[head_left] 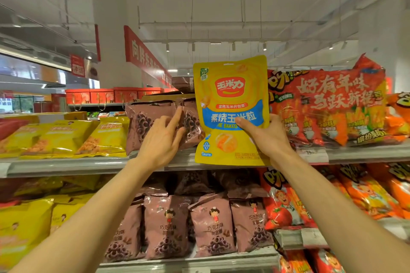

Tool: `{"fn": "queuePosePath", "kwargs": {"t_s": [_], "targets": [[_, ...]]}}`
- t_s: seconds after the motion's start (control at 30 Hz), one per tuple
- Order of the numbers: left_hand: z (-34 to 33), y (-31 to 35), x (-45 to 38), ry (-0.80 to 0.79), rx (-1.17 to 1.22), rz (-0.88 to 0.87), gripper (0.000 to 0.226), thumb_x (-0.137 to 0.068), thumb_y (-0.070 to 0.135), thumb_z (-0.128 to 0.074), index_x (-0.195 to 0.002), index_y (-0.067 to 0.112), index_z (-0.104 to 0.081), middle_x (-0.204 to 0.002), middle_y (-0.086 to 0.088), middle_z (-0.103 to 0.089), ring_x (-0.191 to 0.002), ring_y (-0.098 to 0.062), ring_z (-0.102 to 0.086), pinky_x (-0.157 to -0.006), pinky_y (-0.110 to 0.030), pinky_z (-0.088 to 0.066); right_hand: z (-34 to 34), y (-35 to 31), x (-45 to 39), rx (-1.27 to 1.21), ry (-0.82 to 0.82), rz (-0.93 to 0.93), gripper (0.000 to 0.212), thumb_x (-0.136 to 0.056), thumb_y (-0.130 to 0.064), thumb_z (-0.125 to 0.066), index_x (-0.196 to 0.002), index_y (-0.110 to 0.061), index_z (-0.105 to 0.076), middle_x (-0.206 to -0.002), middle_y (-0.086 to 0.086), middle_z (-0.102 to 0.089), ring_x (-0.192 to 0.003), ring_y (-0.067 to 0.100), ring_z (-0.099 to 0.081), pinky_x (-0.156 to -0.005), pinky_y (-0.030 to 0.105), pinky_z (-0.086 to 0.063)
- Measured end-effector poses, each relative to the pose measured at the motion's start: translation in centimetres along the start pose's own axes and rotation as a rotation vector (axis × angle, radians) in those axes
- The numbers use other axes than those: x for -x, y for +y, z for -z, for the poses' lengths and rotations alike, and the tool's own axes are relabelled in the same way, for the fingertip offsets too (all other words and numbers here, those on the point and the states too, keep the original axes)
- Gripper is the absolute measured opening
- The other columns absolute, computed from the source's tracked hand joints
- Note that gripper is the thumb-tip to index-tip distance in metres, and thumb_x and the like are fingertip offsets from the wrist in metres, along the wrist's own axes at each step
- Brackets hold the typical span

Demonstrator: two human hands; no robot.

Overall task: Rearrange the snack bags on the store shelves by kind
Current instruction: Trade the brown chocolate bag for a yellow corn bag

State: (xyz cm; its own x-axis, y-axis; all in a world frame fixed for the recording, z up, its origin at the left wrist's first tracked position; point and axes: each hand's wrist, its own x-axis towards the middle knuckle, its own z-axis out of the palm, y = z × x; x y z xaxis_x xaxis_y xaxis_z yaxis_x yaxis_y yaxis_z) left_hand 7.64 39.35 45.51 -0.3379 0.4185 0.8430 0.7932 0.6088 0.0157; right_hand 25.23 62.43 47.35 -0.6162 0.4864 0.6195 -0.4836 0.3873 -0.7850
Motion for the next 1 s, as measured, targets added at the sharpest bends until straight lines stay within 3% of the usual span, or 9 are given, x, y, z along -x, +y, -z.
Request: {"fn": "queuePosePath", "kwargs": {"t_s": [0.1, 0.17, 0.23, 0.3, 0.53, 0.7, 0.8, 0.9, 1.0], "targets": [[1.4, -0.7, 1.2, 0.109, -0.050, 0.025, 0.060, -0.099, 0.018, -0.064, -0.155, 0.014, -0.042, -0.126, -0.019, -0.057, -0.113, -0.037, -0.055, -0.088, -0.048, -0.050, -0.3, 0.1, 0.3, -0.021, -0.002, 0.013, 0.029, -0.086, -0.026, -0.081, -0.084, -0.036, -0.054, -0.084, -0.024, -0.061, -0.061, -0.018, -0.062, -0.056, 0.008, -0.049], [2.3, -1.7, 1.8, 0.198, -0.185, 0.088, 0.063, -0.091, 0.021, -0.075, -0.148, 0.014, -0.050, -0.138, -0.021, -0.053, -0.125, -0.042, -0.050, -0.096, -0.053, -0.047, -0.7, 0.2, 0.3, -0.015, -0.021, -0.011, 0.035, -0.077, -0.042, -0.087, -0.096, -0.033, -0.058, -0.094, -0.019, -0.067, -0.078, -0.008, -0.068, -0.071, 0.019, -0.056], [3.0, -3.0, 2.2, 0.192, -0.243, 0.145, 0.070, -0.091, 0.034, -0.075, -0.153, 0.017, -0.046, -0.158, -0.021, -0.037, -0.145, -0.043, -0.035, -0.113, -0.058, -0.039, -1.3, 0.2, 0.1, -0.017, -0.031, -0.024, 0.049, -0.070, -0.049, -0.089, -0.105, -0.031, -0.060, -0.102, -0.016, -0.069, -0.090, 0.005, -0.070, -0.078, 0.029, -0.057], [3.2, -4.0, 2.4, 0.116, -0.199, 0.199, 0.075, -0.095, 0.044, -0.069, -0.159, 0.019, -0.039, -0.170, -0.019, -0.018, -0.157, -0.039, -0.018, -0.124, -0.055, -0.029, -1.7, 0.0, 0.2, -0.025, -0.033, -0.024, 0.039, -0.078, -0.039, -0.086, -0.096, -0.035, -0.052, -0.098, -0.019, -0.063, -0.086, 0.000, -0.063, -0.074, 0.025, -0.052], [2.1, -4.3, 1.0, -0.011, -0.023, 0.200, 0.073, -0.101, 0.048, -0.058, -0.163, 0.023, -0.028, -0.174, -0.006, 0.003, -0.161, -0.029, -0.005, -0.119, -0.048, -0.035, -2.0, -0.2, 0.1, -0.017, 0.001, -0.025, 0.030, -0.080, -0.040, -0.084, -0.097, -0.036, -0.059, -0.101, -0.018, -0.068, -0.089, 0.001, -0.066, -0.068, 0.024, -0.051], [1.7, -4.6, 2.5, -0.034, -0.014, 0.145, 0.072, -0.104, 0.044, -0.055, -0.165, 0.022, -0.023, -0.174, -0.009, 0.008, -0.161, -0.027, 0.002, -0.126, -0.041, -0.019, -1.9, 0.0, 0.0, -0.011, 0.046, -0.041, 0.039, -0.077, -0.046, -0.084, -0.105, -0.033, -0.060, -0.106, -0.017, -0.067, -0.095, 0.004, -0.065, -0.081, 0.034, -0.053], [2.1, -4.4, 2.3, -0.128, -0.081, 0.192, 0.074, -0.105, 0.049, -0.048, -0.166, 0.029, -0.011, -0.173, -0.006, 0.016, -0.161, -0.025, 0.010, -0.124, -0.046, -0.027, -2.2, 0.0, 0.0, 0.009, 0.069, -0.051, 0.053, -0.075, -0.050, -0.085, -0.117, -0.027, -0.064, -0.110, -0.013, -0.070, -0.097, 0.007, -0.067, -0.086, 0.039, -0.056], [2.4, -3.7, 1.7, -0.154, -0.218, 0.244, 0.073, -0.104, 0.054, -0.046, -0.166, 0.032, -0.012, -0.174, -0.009, 0.013, -0.161, -0.029, 0.011, -0.124, -0.055, -0.021, -2.2, -0.1, 0.0, 0.008, 0.079, -0.049, 0.050, -0.075, -0.049, -0.085, -0.116, -0.026, -0.067, -0.109, -0.013, -0.072, -0.093, 0.004, -0.067, -0.084, 0.037, -0.056], [2.9, -3.4, 2.5, 0.030, -0.262, 0.101, 0.069, -0.098, 0.040, -0.063, -0.158, 0.022, -0.037, -0.172, -0.016, -0.013, -0.159, -0.036, -0.012, -0.123, -0.056, -0.022, -2.4, 0.2, 0.2, -0.001, 0.082, -0.047, 0.056, -0.073, -0.051, -0.086, -0.119, -0.024, -0.068, -0.111, -0.011, -0.073, -0.094, 0.005, -0.069, -0.077, 0.031, -0.056]]}}
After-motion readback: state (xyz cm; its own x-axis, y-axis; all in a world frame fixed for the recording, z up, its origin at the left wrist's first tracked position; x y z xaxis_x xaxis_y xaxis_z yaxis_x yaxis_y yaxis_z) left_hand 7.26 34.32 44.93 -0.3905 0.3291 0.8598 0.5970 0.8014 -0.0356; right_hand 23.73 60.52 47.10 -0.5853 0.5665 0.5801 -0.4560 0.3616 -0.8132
